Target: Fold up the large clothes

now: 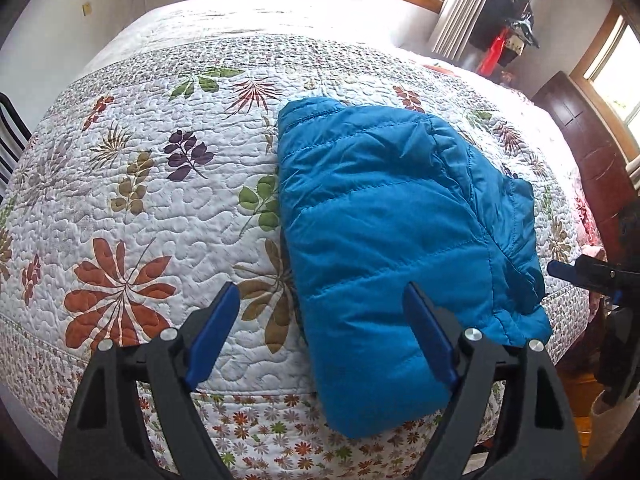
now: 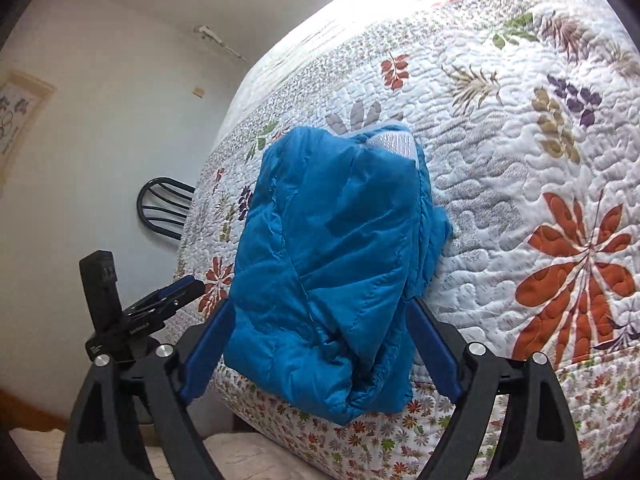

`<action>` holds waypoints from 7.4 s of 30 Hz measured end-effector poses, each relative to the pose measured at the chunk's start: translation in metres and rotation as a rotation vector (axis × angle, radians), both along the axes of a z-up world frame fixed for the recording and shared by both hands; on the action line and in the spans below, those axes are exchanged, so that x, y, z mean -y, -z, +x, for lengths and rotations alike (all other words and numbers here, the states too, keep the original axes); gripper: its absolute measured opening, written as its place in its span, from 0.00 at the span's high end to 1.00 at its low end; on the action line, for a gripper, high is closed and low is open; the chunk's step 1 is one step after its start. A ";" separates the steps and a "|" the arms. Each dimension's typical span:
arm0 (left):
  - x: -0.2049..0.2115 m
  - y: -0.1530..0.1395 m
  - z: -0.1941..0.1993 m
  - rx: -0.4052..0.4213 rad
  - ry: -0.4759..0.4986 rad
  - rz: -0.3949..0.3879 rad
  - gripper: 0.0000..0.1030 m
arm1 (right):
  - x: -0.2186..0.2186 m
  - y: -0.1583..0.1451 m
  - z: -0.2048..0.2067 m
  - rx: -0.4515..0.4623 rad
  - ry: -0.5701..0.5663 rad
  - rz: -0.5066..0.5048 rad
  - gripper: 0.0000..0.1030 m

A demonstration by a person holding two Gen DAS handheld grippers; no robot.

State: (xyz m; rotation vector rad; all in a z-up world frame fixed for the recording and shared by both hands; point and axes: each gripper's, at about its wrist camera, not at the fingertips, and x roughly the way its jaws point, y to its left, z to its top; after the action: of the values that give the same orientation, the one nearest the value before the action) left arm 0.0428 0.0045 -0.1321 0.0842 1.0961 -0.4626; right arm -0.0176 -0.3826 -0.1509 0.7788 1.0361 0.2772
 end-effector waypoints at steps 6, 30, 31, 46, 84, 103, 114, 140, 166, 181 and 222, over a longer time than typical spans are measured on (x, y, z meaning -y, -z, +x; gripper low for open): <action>0.003 0.013 0.014 -0.034 0.017 0.000 0.19 | 0.008 0.034 0.008 -0.025 -0.003 0.116 0.15; 0.007 0.098 0.077 -0.403 0.130 -0.464 0.11 | 0.012 0.098 0.045 -0.062 -0.068 0.274 0.03; 0.009 0.101 0.077 -0.410 0.139 -0.480 0.10 | 0.010 0.100 0.047 -0.062 -0.070 0.277 0.03; 0.050 0.130 0.065 -0.501 0.270 -0.580 0.05 | -0.029 0.094 0.070 -0.042 -0.117 0.242 0.19; -0.049 0.017 0.158 -0.078 0.008 -0.653 0.40 | -0.124 -0.029 0.300 0.192 -0.363 0.140 0.54; -0.079 0.090 0.231 -0.154 -0.085 -0.627 0.29 | -0.149 0.042 0.360 0.045 -0.357 0.177 0.47; -0.101 0.088 0.232 -0.182 -0.136 -0.567 0.18 | -0.132 0.040 0.341 0.041 -0.325 0.118 0.28; -0.095 0.074 0.178 -0.133 -0.217 -0.344 0.13 | -0.107 0.049 0.270 -0.023 -0.242 -0.124 0.23; -0.093 -0.043 0.049 0.082 -0.329 0.029 0.07 | -0.163 -0.081 0.134 0.037 -0.161 -0.552 0.04; -0.084 -0.067 0.001 0.135 -0.337 0.071 0.07 | -0.170 -0.098 0.099 0.042 -0.151 -0.611 0.04; -0.080 -0.063 -0.005 0.128 -0.321 0.088 0.07 | -0.170 -0.096 0.097 0.035 -0.156 -0.619 0.04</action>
State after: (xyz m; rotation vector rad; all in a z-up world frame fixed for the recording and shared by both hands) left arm 0.0378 0.0846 -0.0695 0.0144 0.9819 -0.1193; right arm 0.0798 -0.2121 -0.0551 0.1347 1.0715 0.0891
